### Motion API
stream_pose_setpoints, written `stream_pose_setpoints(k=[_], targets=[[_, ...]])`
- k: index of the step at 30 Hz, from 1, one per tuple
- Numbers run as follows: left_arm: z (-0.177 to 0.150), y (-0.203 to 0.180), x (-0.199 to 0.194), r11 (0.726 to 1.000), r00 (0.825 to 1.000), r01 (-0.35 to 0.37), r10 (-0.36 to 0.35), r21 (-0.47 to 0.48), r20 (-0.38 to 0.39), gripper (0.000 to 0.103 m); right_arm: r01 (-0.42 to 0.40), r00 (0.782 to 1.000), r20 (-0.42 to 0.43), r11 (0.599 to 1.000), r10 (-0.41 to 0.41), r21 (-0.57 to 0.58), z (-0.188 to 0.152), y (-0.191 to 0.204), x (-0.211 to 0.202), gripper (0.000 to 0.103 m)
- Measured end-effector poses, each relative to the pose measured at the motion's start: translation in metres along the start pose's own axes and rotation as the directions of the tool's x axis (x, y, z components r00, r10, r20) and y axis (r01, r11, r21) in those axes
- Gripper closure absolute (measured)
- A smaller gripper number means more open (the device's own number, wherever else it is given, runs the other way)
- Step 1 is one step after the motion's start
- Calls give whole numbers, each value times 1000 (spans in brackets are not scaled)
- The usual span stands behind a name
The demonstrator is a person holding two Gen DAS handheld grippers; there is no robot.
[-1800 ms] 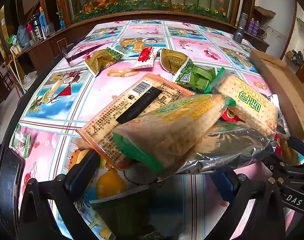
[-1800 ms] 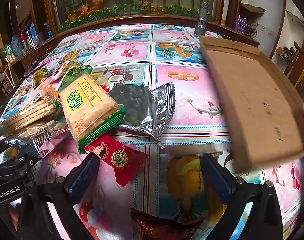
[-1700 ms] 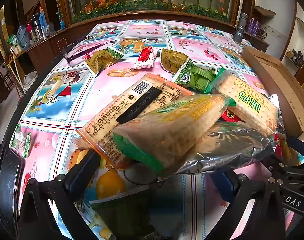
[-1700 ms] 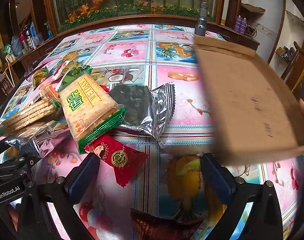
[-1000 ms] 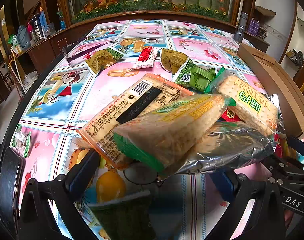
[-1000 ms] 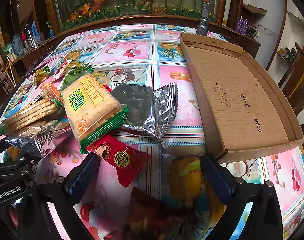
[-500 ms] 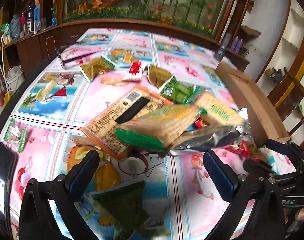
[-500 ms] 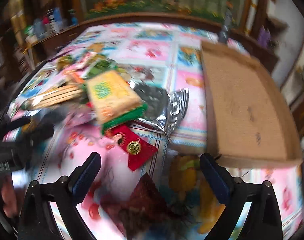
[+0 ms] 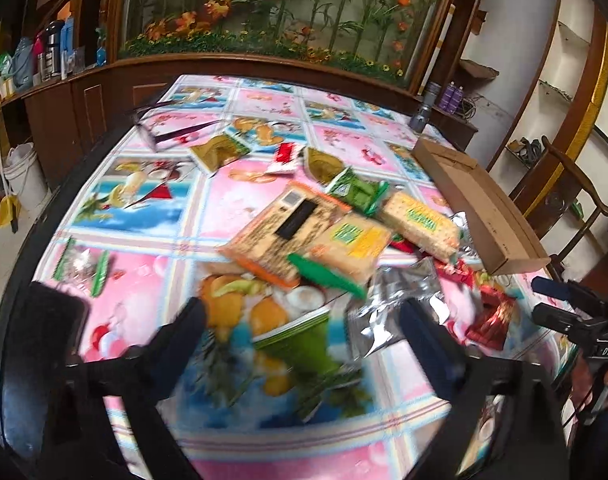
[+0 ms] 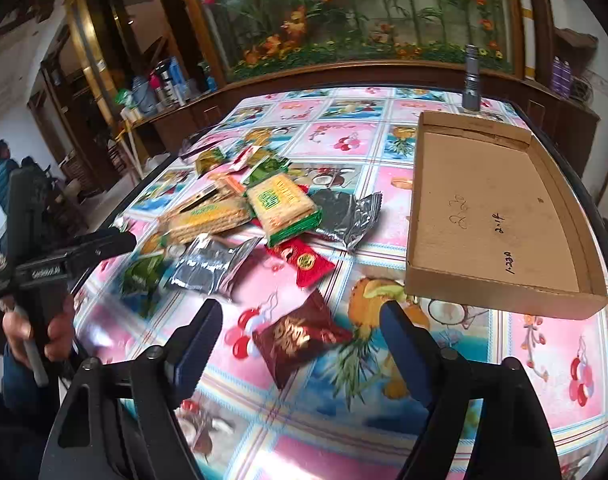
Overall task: Organize snacks
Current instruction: 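Grasp the green snack packet with the left tool while the right tool approaches the dark red bag, then close the right tool on the dark red snack bag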
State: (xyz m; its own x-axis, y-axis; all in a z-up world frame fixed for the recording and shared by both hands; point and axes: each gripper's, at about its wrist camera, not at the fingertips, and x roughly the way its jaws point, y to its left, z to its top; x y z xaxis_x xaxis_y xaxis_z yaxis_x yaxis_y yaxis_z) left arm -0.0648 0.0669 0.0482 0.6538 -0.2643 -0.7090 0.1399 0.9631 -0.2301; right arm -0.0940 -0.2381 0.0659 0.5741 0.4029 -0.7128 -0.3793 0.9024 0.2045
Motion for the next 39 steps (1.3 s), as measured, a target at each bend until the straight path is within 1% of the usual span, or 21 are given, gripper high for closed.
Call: stream_pose_setpoints(k=[1, 2, 3, 5, 7, 9, 10, 13, 15, 17, 18, 21, 23, 24, 25, 26, 30, 32, 37, 39], targets=[[-2, 2, 0, 1000, 1000, 1, -1, -1, -8, 34, -6, 1000, -5, 1000, 6, -7, -1, -1, 0, 19], [-3, 6, 1, 1000, 1000, 3, -3, -2, -28, 37, -13, 1000, -13, 1000, 12, -19, -3, 0, 1, 19], [-3, 9, 1, 1000, 999, 9, -9, -5, -36, 38, -15, 1000, -23, 999, 14, -36, -4, 2, 2, 19], [-6, 13, 0, 1000, 999, 4, -5, -15, -38, 38, -11, 999, -41, 998, 8, -66, -7, 6, 7, 19], [-7, 15, 0, 1000, 999, 15, -16, -11, -46, 38, -27, 998, -64, 997, 22, -72, -10, 10, 12, 19], [-8, 13, -1, 999, 997, 42, -42, 6, -60, 37, -5, 998, -61, 995, -1, -102, -11, 15, 14, 19], [-8, 11, 0, 999, 996, 50, -48, 17, -76, 35, 4, 998, -55, 995, -10, -103, -12, 16, 15, 19], [-9, 6, 5, 998, 994, 56, -54, 24, -100, 28, 3, 997, -72, 997, -8, -71, -12, 9, 18, 19], [-13, -3, 12, 997, 990, 61, -53, 53, -132, 27, 1, 997, -82, 999, -4, -44, -12, 3, 21, 19], [-17, -14, 18, 995, 990, 35, -22, 96, -139, 27, -9, 996, -91, 1000, 8, -2, -13, -3, 24, 19], [-19, -21, 23, 992, 990, 9, 9, 124, -144, 27, -7, 996, -93, 1000, 9, 23, -14, -5, 26, 19], [-21, -28, 32, 989, 989, -32, 53, 144, -141, 28, -22, 993, -112, 997, 30, 70, -14, -9, 34, 19], [-22, -30, 37, 986, 986, -61, 83, 152, -142, 39, -2, 993, -115, 997, 10, 74, -13, -9, 38, 19], [-22, -30, 40, 986, 984, -70, 93, 154, -152, 50, 2, 993, -120, 997, 7, 79, -12, -9, 40, 19], [-22, -30, 41, 983, 983, -87, 111, 159, -149, 55, 5, 992, -124, 997, 5, 76, -12, -8, 42, 19], [-22, -30, 41, 982, 982, -95, 118, 161, -146, 57, 6, 993, -122, 997, 3, 71, -11, -7, 43, 19], [-23, -33, 41, 978, 980, -115, 140, 176, -140, 58, 30, 991, -128, 998, -23, 55, -8, 1, 53, 20], [-23, -34, 41, 976, 979, -120, 146, 179, -139, 58, 48, 992, -117, 997, -41, 58, -7, 3, 56, 20], [-23, -35, 42, 974, 978, -130, 156, 184, -137, 58, 17, 997, -75, 987, -5, 161, -7, -3, 55, 20], [-23, -35, 42, 974, 978, -130, 156, 184, -137, 58, 6, 997, -70, 981, 8, 195, -6, -5, 55, 20]])
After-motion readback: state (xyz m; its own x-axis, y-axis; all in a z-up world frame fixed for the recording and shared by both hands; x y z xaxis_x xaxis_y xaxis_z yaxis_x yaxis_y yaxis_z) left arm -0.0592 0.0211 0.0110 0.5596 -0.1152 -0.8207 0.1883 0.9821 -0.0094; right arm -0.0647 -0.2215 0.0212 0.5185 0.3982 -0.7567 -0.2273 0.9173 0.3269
